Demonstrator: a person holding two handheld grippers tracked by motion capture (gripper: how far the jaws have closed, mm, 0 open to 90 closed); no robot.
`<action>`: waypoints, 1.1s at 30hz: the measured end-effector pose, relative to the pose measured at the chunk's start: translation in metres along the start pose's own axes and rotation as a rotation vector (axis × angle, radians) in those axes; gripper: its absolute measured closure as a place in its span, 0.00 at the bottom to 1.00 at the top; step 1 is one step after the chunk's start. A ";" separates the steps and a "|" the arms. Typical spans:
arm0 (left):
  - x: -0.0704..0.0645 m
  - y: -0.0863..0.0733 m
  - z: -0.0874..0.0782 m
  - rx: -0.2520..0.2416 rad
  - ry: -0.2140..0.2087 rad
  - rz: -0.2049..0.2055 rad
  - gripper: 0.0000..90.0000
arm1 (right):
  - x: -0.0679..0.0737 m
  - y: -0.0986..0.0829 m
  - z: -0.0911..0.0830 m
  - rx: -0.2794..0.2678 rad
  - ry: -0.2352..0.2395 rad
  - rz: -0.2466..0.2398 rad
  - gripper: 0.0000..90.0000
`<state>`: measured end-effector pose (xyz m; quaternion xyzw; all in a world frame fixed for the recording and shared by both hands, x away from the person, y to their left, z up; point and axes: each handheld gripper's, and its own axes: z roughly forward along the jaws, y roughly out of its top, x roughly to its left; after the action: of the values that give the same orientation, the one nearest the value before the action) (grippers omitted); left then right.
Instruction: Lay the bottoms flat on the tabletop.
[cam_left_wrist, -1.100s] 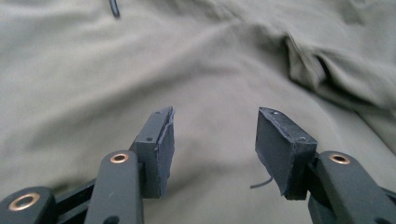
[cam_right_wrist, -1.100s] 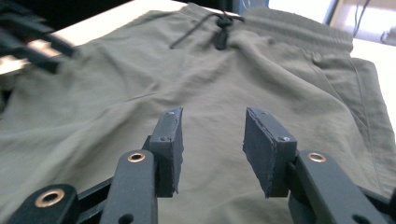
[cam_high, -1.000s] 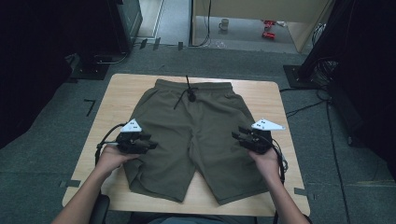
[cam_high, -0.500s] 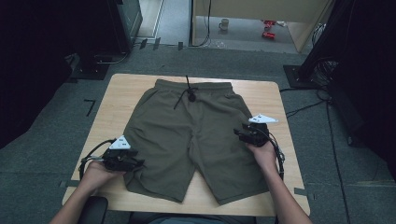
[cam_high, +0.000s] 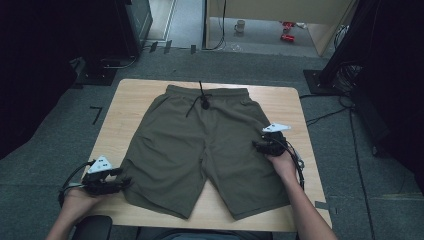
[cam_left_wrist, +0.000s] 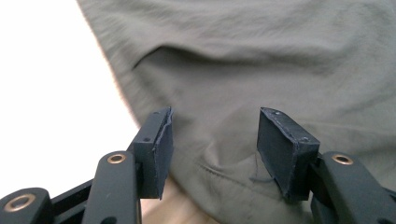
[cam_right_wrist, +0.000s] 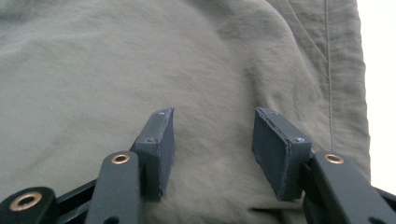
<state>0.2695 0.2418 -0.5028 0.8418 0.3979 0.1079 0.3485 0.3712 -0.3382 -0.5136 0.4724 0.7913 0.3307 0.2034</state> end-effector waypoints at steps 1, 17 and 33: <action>0.000 0.000 0.000 0.000 0.000 0.000 0.50 | 0.000 0.000 0.000 -0.001 0.005 0.002 0.53; 0.027 0.063 0.007 -0.181 -0.074 -0.110 0.45 | -0.030 0.005 -0.018 -0.113 0.002 0.135 0.50; 0.064 0.116 0.062 -0.135 -0.059 -0.142 0.43 | -0.080 -0.003 -0.027 -0.142 -0.088 0.227 0.48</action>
<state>0.4096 0.2076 -0.4765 0.7889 0.4377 0.0846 0.4229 0.3898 -0.4190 -0.4960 0.5574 0.6976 0.3857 0.2319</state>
